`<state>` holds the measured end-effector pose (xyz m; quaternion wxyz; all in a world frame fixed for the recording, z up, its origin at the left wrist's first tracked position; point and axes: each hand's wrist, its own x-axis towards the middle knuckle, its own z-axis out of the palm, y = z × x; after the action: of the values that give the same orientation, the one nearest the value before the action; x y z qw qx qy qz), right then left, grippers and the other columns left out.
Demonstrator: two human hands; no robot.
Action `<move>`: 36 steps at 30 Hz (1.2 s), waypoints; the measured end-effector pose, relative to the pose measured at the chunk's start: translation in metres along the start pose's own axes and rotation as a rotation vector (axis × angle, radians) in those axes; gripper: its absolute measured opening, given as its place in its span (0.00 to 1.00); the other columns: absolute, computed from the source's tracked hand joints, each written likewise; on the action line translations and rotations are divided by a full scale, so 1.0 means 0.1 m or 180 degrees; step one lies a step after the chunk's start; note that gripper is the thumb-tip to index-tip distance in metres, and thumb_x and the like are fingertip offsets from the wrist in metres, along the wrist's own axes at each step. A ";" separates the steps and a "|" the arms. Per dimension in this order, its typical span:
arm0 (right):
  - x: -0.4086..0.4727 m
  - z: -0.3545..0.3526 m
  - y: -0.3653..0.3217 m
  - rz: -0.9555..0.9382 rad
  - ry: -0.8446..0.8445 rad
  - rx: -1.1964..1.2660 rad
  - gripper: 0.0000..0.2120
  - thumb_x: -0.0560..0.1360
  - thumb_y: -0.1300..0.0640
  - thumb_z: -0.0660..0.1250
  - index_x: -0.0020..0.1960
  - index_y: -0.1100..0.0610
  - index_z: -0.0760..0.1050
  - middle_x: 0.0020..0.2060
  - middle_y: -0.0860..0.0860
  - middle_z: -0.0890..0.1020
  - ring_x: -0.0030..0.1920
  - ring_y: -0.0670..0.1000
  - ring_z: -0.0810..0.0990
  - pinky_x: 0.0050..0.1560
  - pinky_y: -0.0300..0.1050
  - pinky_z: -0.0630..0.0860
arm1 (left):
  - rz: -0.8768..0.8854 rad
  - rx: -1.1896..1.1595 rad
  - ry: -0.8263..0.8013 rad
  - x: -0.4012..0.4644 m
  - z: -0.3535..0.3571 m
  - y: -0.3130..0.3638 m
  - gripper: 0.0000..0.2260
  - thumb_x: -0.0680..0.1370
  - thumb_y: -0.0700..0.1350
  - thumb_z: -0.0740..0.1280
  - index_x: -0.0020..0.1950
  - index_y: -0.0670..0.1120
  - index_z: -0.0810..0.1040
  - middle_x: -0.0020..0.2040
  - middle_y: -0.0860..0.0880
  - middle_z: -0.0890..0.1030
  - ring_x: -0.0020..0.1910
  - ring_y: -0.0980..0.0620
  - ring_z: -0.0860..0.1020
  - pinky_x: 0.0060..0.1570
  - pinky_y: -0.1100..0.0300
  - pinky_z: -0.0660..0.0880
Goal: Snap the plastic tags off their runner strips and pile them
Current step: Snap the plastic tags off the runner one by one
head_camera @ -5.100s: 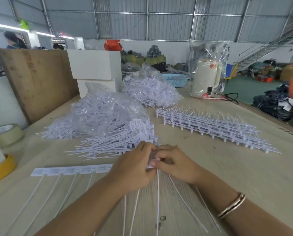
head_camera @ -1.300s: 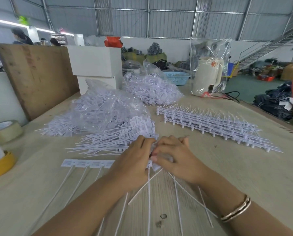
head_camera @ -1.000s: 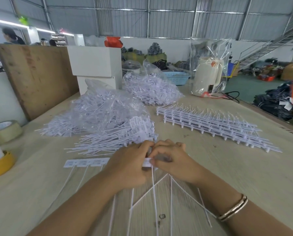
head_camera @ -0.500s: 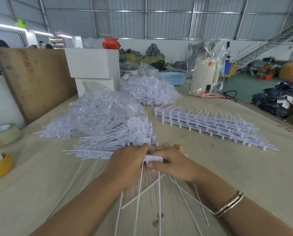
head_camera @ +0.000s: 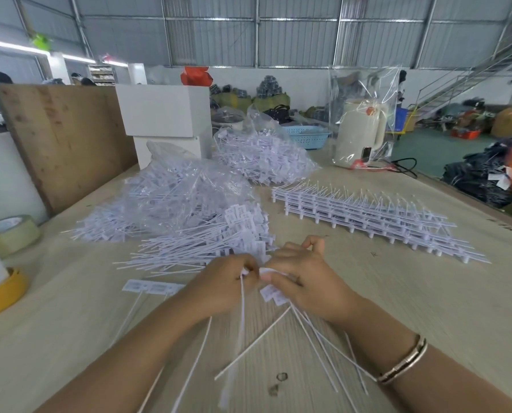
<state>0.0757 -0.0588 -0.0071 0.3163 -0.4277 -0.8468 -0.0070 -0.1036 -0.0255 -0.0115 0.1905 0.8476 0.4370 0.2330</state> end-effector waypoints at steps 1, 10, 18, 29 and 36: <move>0.00 -0.03 0.02 0.0083 0.0089 0.0064 0.12 0.77 0.48 0.60 0.40 0.50 0.79 0.31 0.44 0.75 0.39 0.40 0.69 0.50 0.46 0.55 | -0.0074 -0.0147 0.0082 -0.01 -0.04 -0.02 0.09 0.77 0.48 0.66 0.39 0.58 0.73 0.36 0.58 0.76 0.37 0.64 0.75 0.36 0.69 0.68; -0.03 -0.12 0.25 0.0750 -0.0477 -0.0360 0.08 0.73 0.43 0.66 0.49 0.44 0.75 0.42 0.38 0.73 0.49 0.41 0.68 0.53 0.48 0.54 | 0.0017 0.0697 0.0153 -0.07 -0.04 0.02 0.18 0.76 0.45 0.63 0.64 0.55 0.63 0.47 0.54 0.74 0.44 0.55 0.73 0.42 0.56 0.72; 0.01 -0.06 0.02 0.0492 -0.0064 0.0446 0.11 0.75 0.43 0.60 0.45 0.46 0.79 0.43 0.40 0.74 0.50 0.39 0.69 0.53 0.43 0.54 | 0.0644 0.0404 0.0320 -0.12 0.13 0.23 0.28 0.72 0.35 0.60 0.71 0.47 0.58 0.60 0.51 0.60 0.60 0.54 0.63 0.58 0.63 0.62; 0.03 -0.13 0.13 0.1090 -0.0255 0.1335 0.08 0.75 0.62 0.65 0.39 0.54 0.77 0.38 0.46 0.74 0.49 0.52 0.74 0.61 0.56 0.62 | 0.0465 0.0010 0.0038 -0.11 -0.04 0.20 0.21 0.76 0.48 0.64 0.67 0.58 0.64 0.61 0.59 0.72 0.59 0.59 0.69 0.56 0.57 0.68; 0.03 -0.07 0.15 0.1338 -0.0224 0.1569 0.13 0.76 0.61 0.62 0.35 0.47 0.73 0.34 0.44 0.74 0.40 0.45 0.72 0.59 0.57 0.62 | 0.0354 0.1232 0.0348 -0.06 0.01 0.13 0.17 0.76 0.45 0.62 0.64 0.52 0.68 0.58 0.52 0.73 0.56 0.51 0.73 0.50 0.57 0.68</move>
<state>0.0883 -0.0489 -0.0038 0.3754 -0.5036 -0.7265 0.2785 -0.0978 -0.0381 -0.0065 -0.0131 0.8773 0.4358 0.2005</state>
